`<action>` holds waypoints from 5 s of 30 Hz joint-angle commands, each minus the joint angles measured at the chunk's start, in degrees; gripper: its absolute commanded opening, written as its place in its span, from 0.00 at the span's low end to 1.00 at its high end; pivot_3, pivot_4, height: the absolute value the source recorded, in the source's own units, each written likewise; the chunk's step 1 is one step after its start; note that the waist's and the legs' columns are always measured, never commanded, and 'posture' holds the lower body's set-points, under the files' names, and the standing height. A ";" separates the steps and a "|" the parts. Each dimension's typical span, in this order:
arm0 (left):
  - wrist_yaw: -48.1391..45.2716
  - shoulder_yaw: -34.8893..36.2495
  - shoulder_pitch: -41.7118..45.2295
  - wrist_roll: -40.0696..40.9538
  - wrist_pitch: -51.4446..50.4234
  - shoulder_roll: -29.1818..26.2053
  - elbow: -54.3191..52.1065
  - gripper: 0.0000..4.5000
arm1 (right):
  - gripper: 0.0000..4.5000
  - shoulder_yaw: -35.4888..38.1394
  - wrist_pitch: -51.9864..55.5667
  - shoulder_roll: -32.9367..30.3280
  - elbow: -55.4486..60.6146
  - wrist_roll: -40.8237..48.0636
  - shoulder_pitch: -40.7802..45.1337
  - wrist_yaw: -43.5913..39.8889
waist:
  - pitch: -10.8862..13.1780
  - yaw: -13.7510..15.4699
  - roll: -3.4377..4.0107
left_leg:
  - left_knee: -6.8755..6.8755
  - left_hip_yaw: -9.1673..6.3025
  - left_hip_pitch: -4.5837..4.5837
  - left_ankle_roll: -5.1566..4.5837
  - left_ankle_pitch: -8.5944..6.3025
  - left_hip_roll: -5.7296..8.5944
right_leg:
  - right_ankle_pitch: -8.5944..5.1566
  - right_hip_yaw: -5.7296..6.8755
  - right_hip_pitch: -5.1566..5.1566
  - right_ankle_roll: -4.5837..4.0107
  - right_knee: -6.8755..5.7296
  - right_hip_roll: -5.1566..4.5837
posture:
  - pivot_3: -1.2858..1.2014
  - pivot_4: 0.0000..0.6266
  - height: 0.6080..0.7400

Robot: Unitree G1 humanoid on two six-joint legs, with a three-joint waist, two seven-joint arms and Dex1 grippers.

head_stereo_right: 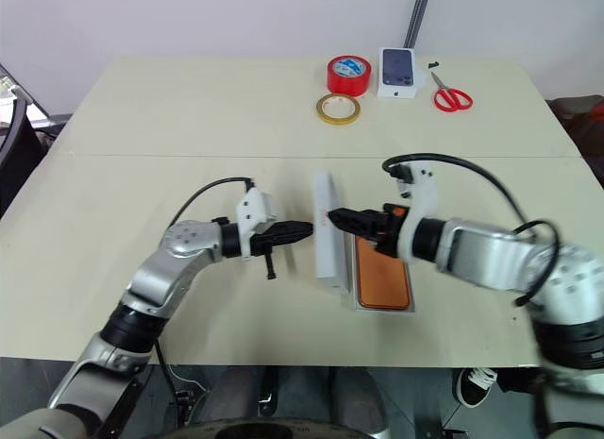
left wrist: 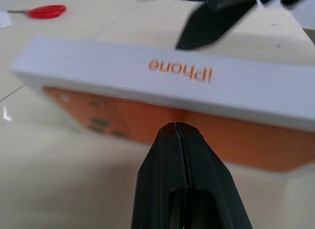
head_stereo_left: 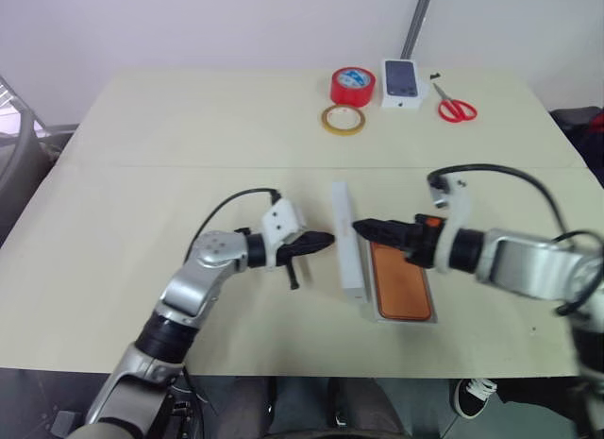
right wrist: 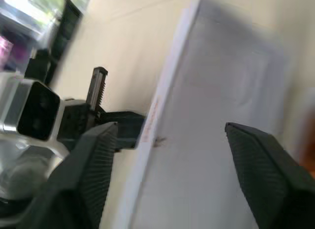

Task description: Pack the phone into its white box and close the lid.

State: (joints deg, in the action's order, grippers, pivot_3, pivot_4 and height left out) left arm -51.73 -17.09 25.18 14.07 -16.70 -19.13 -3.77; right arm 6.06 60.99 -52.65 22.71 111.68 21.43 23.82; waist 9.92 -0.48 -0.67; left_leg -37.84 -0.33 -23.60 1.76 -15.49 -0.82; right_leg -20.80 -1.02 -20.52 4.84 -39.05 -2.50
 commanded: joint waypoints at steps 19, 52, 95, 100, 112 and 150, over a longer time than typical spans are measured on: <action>2.37 2.30 7.73 -0.50 -5.51 4.57 5.29 0.00 | 0.00 -6.38 3.00 -18.43 8.34 -53.34 -2.83 -30.63 | -0.02 -0.18 -0.01 | -0.03 0.01 -0.02 -0.05 -0.03 -0.05 | 0.00 -0.05 -0.02 0.00 0.03 0.07 | 0.52 0.24 1.00; -7.40 -9.00 10.50 -2.94 -9.94 6.54 3.39 0.00 | 0.00 1.69 12.15 -12.83 17.79 -68.11 -11.79 -46.76 | -0.02 1.13 -0.02 | -0.11 -0.01 -0.04 -0.05 -0.03 0.00 | 0.00 -0.03 0.01 0.00 0.00 0.03 | 0.52 0.24 1.00; -10.35 -9.93 10.65 -2.79 -12.53 5.67 3.65 0.00 | 0.00 15.93 6.02 -18.52 22.26 -76.44 -27.95 -63.06 | -0.02 1.18 -0.01 | -0.15 -0.02 0.00 -0.05 -0.03 0.01 | 0.00 -0.04 0.07 0.00 0.00 0.07 | 0.52 0.24 1.00; -7.64 -7.91 12.39 -4.06 -10.62 5.71 8.02 0.00 | 0.00 12.94 4.07 -16.52 19.38 -79.59 -27.60 -61.13 | -0.02 1.17 -0.02 | -0.15 -0.03 0.02 -0.05 -0.03 0.01 | 0.00 -0.04 0.09 0.00 0.00 0.08 | 0.52 0.24 1.00; -3.21 -8.49 14.04 -7.61 -6.49 8.78 14.92 0.00 | 0.00 0.72 5.40 -5.70 11.11 -83.08 -13.43 -53.93 | -0.02 1.25 -0.03 | -0.16 -0.02 0.02 -0.04 -0.03 0.02 | -0.01 -0.04 0.08 0.01 -0.02 0.06 | 0.52 0.24 1.00; -4.32 -4.88 12.22 -3.11 -9.98 9.42 9.57 0.00 | 0.00 9.40 10.10 -7.49 19.33 -78.86 -17.11 -58.41 | -0.03 1.22 -0.02 | -0.17 -0.03 0.02 -0.05 -0.03 0.03 | 0.00 -0.04 0.09 0.01 -0.04 0.05 | 0.52 0.24 1.00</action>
State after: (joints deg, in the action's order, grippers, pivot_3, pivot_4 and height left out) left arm -56.45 -23.88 36.61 9.53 -27.02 -10.13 7.53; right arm 13.11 72.10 -59.46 39.42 32.14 4.51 -33.58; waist 9.89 0.74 -0.68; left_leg -38.00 -0.36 -23.58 1.71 -15.52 -0.79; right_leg -20.80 -1.05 -20.44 4.86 -39.08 -2.45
